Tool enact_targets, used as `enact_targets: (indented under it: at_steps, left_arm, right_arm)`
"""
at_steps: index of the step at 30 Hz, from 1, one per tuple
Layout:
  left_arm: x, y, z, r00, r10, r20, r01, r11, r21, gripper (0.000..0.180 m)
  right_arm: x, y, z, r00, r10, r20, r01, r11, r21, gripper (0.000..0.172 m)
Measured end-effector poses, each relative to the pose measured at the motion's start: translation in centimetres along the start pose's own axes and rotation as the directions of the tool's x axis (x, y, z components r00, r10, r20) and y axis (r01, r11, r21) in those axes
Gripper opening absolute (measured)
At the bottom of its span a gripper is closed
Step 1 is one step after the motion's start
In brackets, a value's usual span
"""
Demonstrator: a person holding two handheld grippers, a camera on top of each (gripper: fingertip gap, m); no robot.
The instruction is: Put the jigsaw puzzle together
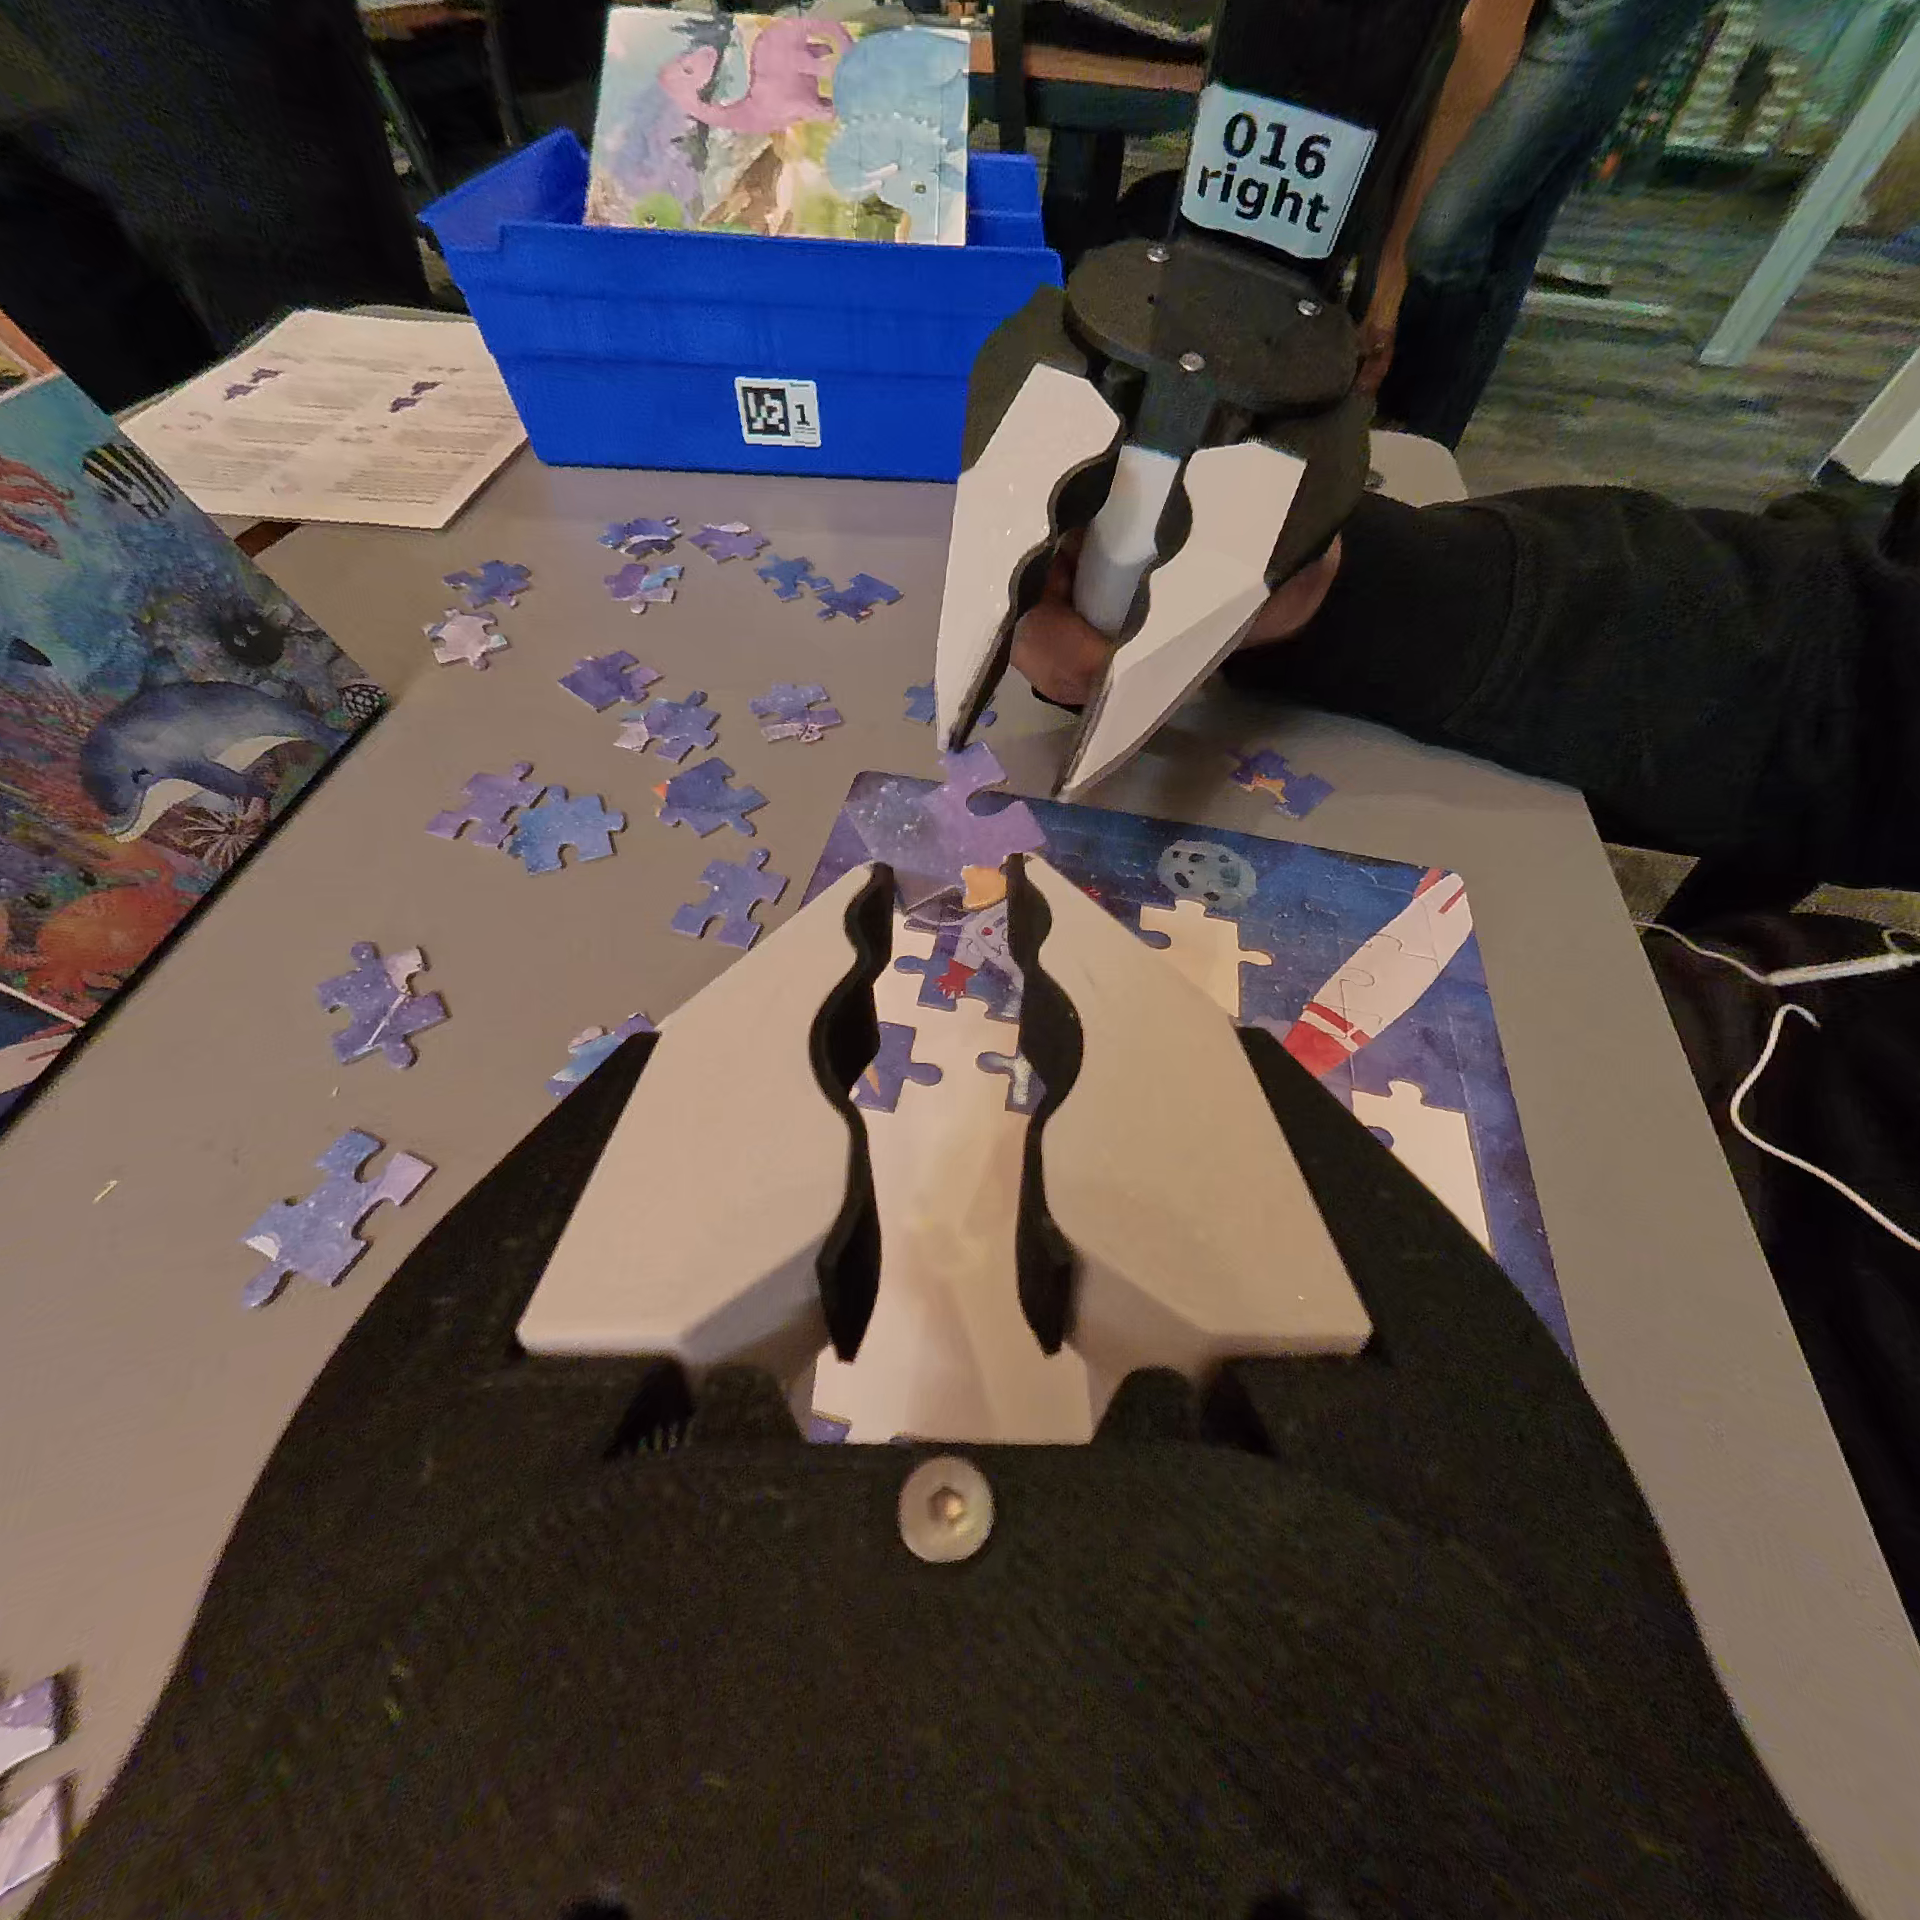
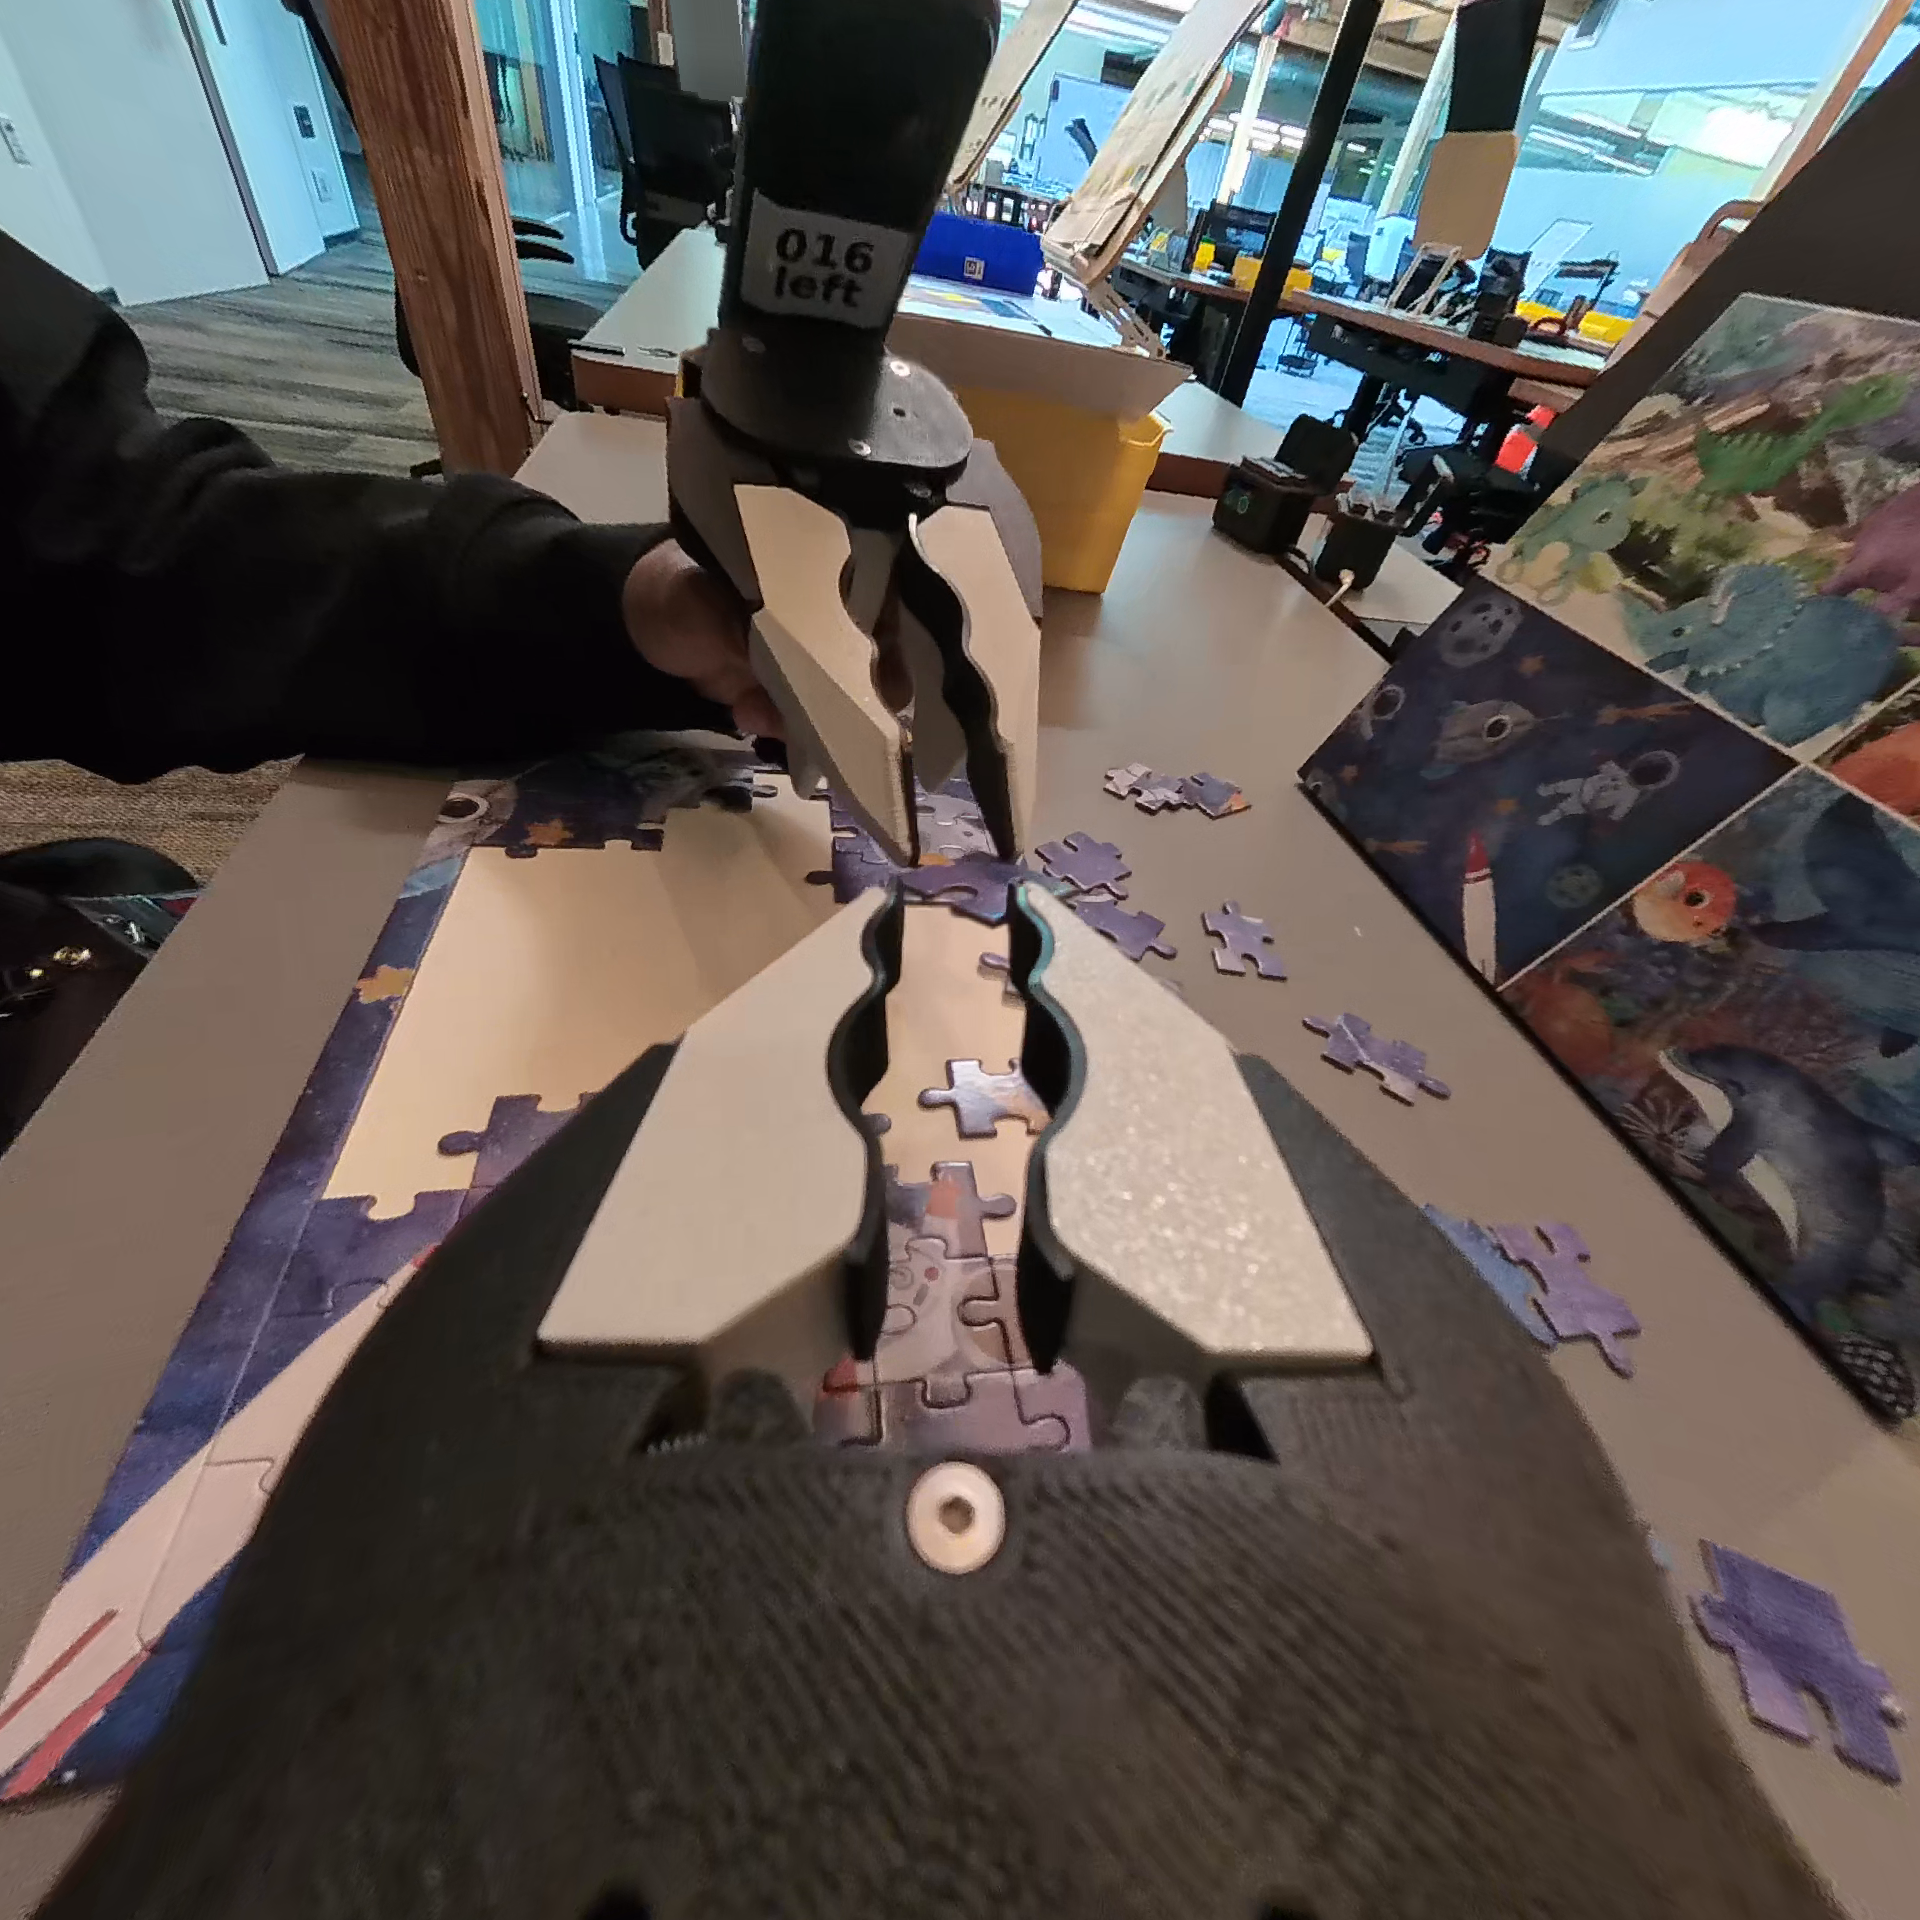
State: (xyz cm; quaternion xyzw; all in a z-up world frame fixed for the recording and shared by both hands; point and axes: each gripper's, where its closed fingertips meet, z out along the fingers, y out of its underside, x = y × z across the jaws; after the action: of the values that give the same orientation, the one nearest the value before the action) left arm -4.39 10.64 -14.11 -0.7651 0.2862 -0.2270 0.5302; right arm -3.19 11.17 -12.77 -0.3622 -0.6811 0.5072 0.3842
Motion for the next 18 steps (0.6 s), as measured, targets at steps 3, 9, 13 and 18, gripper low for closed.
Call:
enact_targets:
  at_steps: [3, 9, 13, 18]
  left_arm:
    - [0.12, 0.03, 0.06, 1.0, -0.01, -0.016, 0.01, 1.0, 0.005, 0.022]
    - [0.43, 0.11, 0.19, 1.0, 0.005, -0.03, -0.005, 1.0, 0.006, 0.022]
    - [0.35, 0.13, 0.16, 1.0, 0.024, -0.015, -0.024, 1.0, -0.004, 0.01]
    - [0.22, -0.48, -0.24, 1.0, 0.01, -0.015, -0.009, 0.999, 0.038, 0.006]
  right_arm:
    - [0.17, -0.04, -0.1, 1.0, -0.011, -0.017, 0.011, 1.0, -0.005, 0.018]
    - [0.21, 0.25, -0.04, 1.0, -0.006, -0.014, 0.006, 1.0, -0.016, 0.018]
    - [-0.16, 0.35, 0.15, 1.0, -0.009, 0.005, 0.009, 1.0, -0.024, 0.019]
    - [-0.18, 0.6, 0.08, 1.0, 0.009, 0.017, -0.008, 1.0, -0.03, 0.013]
